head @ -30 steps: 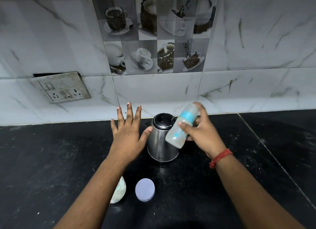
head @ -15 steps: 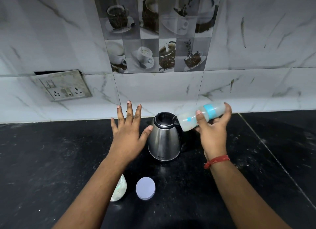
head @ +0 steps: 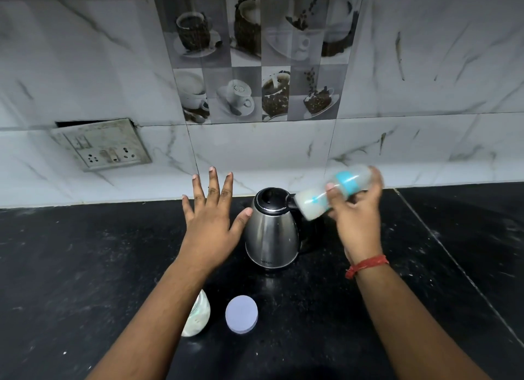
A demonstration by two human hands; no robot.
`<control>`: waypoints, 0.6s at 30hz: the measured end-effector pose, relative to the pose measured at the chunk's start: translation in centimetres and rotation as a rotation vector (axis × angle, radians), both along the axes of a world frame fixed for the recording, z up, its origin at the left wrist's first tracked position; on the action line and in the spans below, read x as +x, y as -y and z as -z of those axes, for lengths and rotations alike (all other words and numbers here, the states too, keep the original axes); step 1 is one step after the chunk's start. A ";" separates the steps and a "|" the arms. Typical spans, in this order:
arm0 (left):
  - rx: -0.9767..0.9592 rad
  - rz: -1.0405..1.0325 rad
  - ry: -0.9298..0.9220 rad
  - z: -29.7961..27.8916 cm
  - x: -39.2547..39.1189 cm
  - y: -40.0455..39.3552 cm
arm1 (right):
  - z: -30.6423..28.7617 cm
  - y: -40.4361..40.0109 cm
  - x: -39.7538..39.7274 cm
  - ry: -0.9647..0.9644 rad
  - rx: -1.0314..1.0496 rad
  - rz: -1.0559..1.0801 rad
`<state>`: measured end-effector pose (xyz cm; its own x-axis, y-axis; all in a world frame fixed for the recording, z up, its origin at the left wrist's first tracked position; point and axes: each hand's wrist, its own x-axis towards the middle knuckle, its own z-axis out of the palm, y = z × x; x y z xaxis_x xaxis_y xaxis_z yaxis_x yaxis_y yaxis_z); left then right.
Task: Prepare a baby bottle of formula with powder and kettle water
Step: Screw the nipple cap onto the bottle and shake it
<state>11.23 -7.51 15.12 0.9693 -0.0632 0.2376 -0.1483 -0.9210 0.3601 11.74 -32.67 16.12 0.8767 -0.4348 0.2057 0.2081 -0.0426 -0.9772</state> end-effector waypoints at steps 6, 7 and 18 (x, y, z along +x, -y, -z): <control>0.006 -0.010 0.008 -0.1 0.2 -0.6 | 1.1 -1.0 -0.1 -0.119 -0.224 -0.240; 0.004 -0.010 0.010 -0.2 0.2 -0.6 | 1.0 -0.9 -0.1 -0.115 -0.179 -0.219; -0.001 -0.012 -0.005 0.2 -0.1 -0.2 | -0.3 -1.4 -0.3 0.067 0.096 -0.053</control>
<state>11.17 -7.28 14.95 0.9712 -0.0508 0.2327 -0.1350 -0.9223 0.3620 11.42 -31.24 16.38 0.8846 -0.4089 0.2242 0.2725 0.0631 -0.9601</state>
